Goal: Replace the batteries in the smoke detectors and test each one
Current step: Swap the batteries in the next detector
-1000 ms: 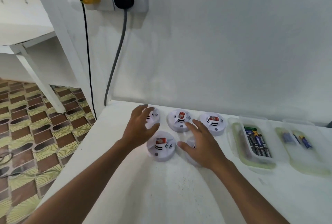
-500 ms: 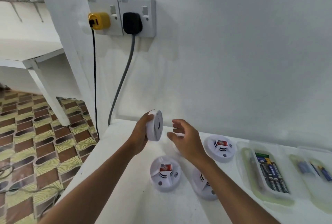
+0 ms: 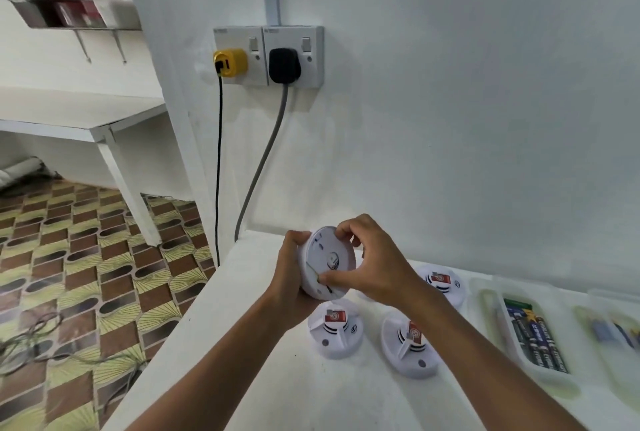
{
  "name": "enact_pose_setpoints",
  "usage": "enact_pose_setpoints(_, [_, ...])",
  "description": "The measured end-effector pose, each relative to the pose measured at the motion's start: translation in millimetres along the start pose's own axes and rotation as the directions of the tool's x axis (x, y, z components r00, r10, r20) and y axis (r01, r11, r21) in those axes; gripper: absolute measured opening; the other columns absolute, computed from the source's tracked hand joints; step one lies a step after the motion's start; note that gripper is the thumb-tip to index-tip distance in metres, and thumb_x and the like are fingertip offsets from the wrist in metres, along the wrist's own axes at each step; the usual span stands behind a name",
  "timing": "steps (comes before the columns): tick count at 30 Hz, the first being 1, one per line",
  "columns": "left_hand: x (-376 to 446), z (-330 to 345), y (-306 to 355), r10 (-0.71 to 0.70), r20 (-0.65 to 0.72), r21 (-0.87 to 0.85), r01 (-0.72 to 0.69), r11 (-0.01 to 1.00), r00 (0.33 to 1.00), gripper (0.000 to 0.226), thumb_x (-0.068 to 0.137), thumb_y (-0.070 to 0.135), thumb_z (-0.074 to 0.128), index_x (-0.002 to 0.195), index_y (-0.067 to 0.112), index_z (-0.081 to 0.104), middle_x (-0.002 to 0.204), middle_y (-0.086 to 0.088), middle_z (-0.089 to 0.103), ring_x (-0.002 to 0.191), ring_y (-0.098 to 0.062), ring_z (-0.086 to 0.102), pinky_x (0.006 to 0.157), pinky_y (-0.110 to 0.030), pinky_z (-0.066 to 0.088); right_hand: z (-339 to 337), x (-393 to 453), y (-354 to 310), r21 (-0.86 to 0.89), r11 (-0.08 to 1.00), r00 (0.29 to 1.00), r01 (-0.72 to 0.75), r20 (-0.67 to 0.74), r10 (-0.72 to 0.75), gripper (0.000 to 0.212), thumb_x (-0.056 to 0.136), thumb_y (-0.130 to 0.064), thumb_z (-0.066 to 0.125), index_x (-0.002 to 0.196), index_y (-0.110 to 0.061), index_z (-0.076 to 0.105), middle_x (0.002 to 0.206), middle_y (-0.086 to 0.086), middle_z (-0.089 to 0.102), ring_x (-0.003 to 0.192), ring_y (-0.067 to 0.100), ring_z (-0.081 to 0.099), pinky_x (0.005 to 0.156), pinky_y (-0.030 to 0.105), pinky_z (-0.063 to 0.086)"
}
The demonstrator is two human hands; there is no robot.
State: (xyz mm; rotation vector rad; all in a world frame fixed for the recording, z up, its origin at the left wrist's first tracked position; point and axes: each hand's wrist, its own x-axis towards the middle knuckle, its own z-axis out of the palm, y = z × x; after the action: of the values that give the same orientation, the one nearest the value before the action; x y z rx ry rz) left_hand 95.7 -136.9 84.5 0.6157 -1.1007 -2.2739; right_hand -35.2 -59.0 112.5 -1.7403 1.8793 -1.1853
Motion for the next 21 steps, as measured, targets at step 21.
enact_pose_setpoints(21, [-21, -86, 12, -0.130, -0.370, -0.368, -0.017, 0.929, 0.920, 0.052, 0.082, 0.047, 0.045, 0.111, 0.007, 0.062, 0.112, -0.025, 0.060, 0.103, -0.044, 0.056, 0.082, -0.044, 0.045, 81, 82, 61, 0.120, 0.837, 0.835, -0.534, -0.084, 0.544, 0.026, 0.086, 0.008, 0.052, 0.104, -0.002, 0.069, 0.102, 0.009, 0.068, 0.078, 0.020, 0.062, 0.061, 0.020, 0.049])
